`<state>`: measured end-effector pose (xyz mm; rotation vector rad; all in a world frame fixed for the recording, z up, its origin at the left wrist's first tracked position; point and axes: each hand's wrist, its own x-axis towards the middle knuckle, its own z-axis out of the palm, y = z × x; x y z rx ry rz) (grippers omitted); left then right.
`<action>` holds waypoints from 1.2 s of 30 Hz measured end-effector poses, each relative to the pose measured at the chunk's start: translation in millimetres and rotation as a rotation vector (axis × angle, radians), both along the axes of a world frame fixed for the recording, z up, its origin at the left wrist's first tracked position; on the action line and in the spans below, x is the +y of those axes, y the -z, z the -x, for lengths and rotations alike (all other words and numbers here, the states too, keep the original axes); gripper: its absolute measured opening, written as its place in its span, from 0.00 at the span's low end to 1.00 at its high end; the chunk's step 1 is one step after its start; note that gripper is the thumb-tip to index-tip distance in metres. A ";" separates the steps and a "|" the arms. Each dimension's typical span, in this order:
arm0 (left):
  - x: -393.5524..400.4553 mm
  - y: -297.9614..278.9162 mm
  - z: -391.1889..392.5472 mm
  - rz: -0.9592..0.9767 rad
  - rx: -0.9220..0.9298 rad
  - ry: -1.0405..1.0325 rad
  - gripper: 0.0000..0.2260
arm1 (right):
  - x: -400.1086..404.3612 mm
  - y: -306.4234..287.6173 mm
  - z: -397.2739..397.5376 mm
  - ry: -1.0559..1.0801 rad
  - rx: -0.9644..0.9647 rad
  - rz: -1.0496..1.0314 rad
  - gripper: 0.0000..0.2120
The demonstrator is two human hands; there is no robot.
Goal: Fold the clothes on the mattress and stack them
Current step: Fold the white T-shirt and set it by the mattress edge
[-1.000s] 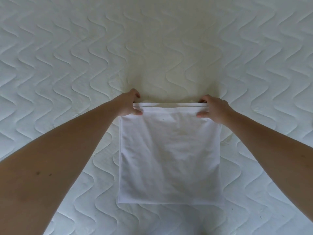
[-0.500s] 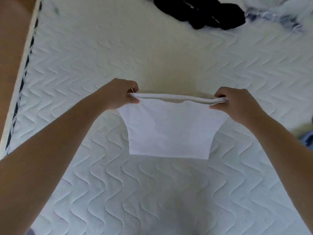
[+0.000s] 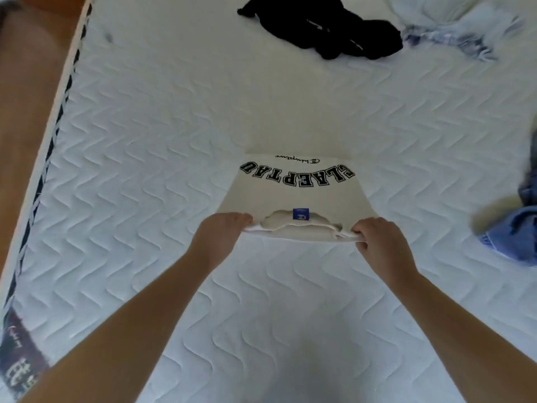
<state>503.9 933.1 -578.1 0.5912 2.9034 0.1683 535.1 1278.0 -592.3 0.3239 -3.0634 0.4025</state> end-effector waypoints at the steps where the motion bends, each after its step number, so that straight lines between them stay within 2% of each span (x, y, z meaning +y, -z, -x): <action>1: 0.7 22.8 -21.3 -0.043 -0.033 -0.002 0.16 | -0.6 20.7 -19.8 0.015 -0.020 0.008 0.15; 3: 3.7 65.7 -63.7 -0.072 -0.062 0.016 0.17 | -2.1 58.5 -59.3 0.029 -0.094 0.002 0.15; 6: 8.8 118.1 -121.5 0.013 -0.040 0.105 0.25 | -4.3 98.6 -108.4 0.041 -0.246 -0.046 0.15; 9: 9.3 141.9 -160.7 0.070 -0.094 0.073 0.32 | -6.8 114.4 -143.7 0.062 -0.329 -0.086 0.25; 11: 7.3 144.2 -171.9 0.051 -0.099 0.045 0.33 | -6.0 114.5 -157.3 0.065 -0.340 -0.064 0.26; 13: 6.8 140.7 -172.5 -0.017 -0.080 -0.025 0.28 | -4.9 111.5 -162.4 0.163 -0.360 0.056 0.22; 15: 8.1 135.3 -164.2 -0.165 -0.066 -0.254 0.22 | -3.3 107.3 -159.0 0.416 -0.349 0.262 0.18; 17: 8.9 130.5 -150.4 -0.359 -0.130 -0.596 0.19 | 0.3 103.7 -147.3 0.691 -0.341 0.431 0.17; 20: 5.0 129.8 -127.2 -0.531 -0.258 -1.020 0.17 | 4.8 106.1 -128.5 0.881 -0.367 0.545 0.19; 25: 0.5 135.9 -113.9 -0.474 -0.329 -1.077 0.15 | 1.1 119.3 -109.0 0.845 -0.355 0.474 0.12; 29: 2.4 136.6 -110.8 -0.464 -0.319 -1.122 0.15 | 1.6 127.1 -101.4 0.844 -0.415 0.420 0.13; 33: 7.9 136.3 -108.3 -0.551 -0.331 -1.176 0.08 | 6.6 128.3 -95.2 0.841 -0.455 0.379 0.08; 36: 8.0 135.9 -106.7 -0.671 -0.359 -1.228 0.05 | 8.9 122.1 -92.9 0.797 -0.399 0.371 0.12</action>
